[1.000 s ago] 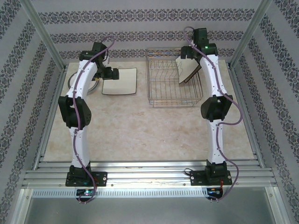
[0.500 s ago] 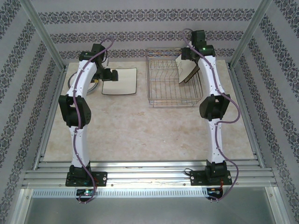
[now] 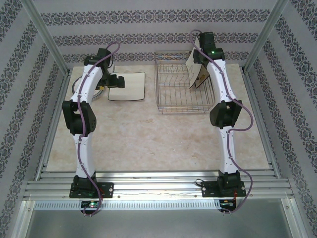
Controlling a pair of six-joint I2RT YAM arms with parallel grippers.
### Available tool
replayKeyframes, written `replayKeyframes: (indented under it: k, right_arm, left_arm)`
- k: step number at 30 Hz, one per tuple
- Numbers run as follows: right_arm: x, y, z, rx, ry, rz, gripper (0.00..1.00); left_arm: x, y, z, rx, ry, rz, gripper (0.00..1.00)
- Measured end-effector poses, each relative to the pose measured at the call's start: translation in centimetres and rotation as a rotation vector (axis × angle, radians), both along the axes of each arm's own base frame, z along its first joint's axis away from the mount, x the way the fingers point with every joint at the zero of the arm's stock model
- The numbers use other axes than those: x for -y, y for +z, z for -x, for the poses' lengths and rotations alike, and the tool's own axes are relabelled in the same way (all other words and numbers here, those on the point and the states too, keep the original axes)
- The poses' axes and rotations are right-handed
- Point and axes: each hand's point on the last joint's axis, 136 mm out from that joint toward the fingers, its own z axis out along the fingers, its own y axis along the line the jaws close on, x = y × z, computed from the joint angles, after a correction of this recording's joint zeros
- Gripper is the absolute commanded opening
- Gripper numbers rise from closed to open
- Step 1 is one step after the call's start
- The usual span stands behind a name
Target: Unload the plates from the dish rack
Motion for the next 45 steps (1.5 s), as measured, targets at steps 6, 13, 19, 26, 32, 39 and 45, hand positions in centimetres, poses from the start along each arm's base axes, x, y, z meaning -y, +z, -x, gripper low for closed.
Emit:
replayKeyframes:
  k: [6, 13, 19, 26, 32, 39, 45]
  right_arm:
    - [-0.2, 0.2, 0.0, 0.008, -0.011, 0.018, 0.00]
    - [-0.2, 0.4, 0.2, 0.007, -0.012, 0.021, 0.00]
    - [-0.5, 1.2, 1.6, -0.021, -0.010, 0.041, 0.00]
    - [0.1, 4.7, 4.0, -0.012, -0.012, 0.082, 0.00]
    - [0.8, 10.9, 6.3, 0.090, -0.032, 0.089, 0.00]
    - [1.3, 17.5, 10.2, 0.195, -0.048, 0.078, 0.00]
    - [1.3, 19.9, 12.2, 0.226, -0.034, 0.055, 0.00]
  left_arm:
    - [-0.2, -0.4, 0.1, -0.010, 0.004, 0.000, 1.00]
    - [-0.3, -1.0, 0.4, -0.025, 0.010, 0.000, 1.00]
    - [-0.5, -1.3, 0.3, -0.026, 0.017, 0.001, 1.00]
    - [-0.5, -2.0, 0.9, -0.046, 0.018, 0.000, 1.00]
    - [-0.5, -0.7, 1.3, -0.014, 0.023, 0.004, 1.00]
    - [-0.6, 0.7, 1.6, 0.017, 0.029, 0.007, 1.00]
    - [-0.6, 0.9, 1.6, 0.028, 0.039, 0.012, 1.00]
